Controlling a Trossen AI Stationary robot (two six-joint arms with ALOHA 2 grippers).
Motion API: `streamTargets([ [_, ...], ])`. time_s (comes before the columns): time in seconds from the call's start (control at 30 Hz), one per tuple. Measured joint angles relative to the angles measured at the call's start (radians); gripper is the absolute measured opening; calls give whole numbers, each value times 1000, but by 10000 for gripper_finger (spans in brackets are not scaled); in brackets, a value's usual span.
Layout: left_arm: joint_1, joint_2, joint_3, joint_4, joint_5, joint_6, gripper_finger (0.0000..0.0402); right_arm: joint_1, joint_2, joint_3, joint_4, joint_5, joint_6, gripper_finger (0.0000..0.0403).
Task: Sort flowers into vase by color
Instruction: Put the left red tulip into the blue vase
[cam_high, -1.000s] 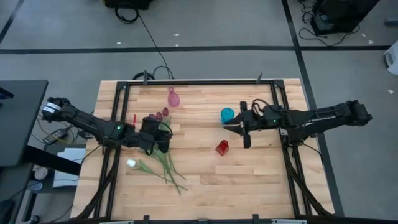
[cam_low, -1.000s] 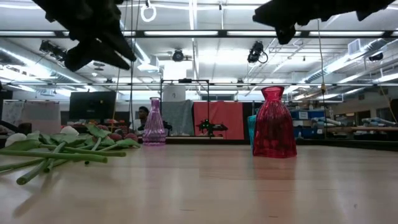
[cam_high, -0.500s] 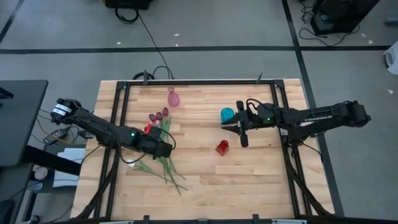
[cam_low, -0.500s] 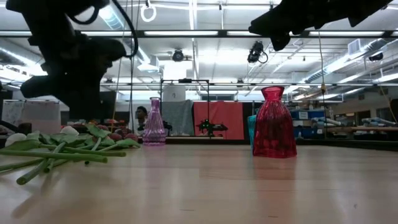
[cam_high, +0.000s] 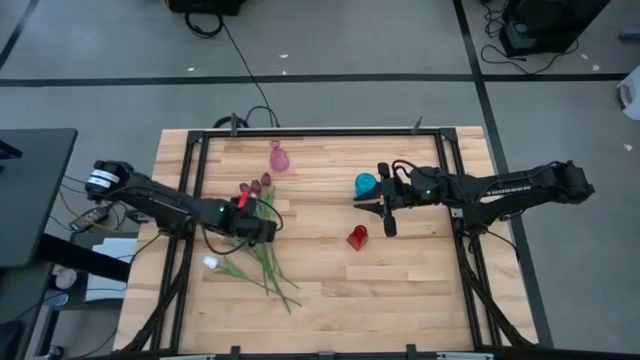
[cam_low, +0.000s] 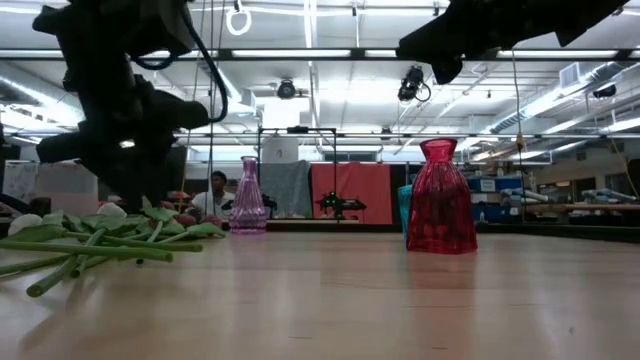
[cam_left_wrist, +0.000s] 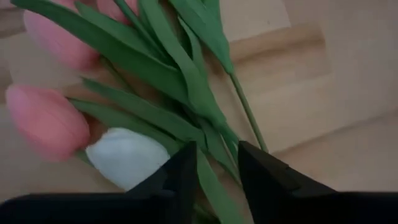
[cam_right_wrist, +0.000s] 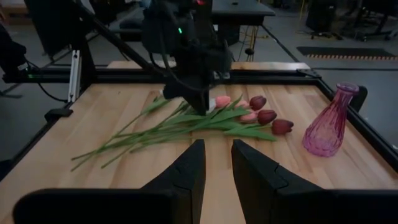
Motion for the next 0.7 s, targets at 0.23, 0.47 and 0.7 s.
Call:
streamTargets([
  [0.23,59,57,-16,17,29,4,187,0,0,0,15,-1,0,91],
  [0.47,109,82,-46,44,49,47,179,-3,0,0,16,2,0,91],
  [0.7,134,85,-63,116,50,79,153,-7,0,0,17,2,4,91],
])
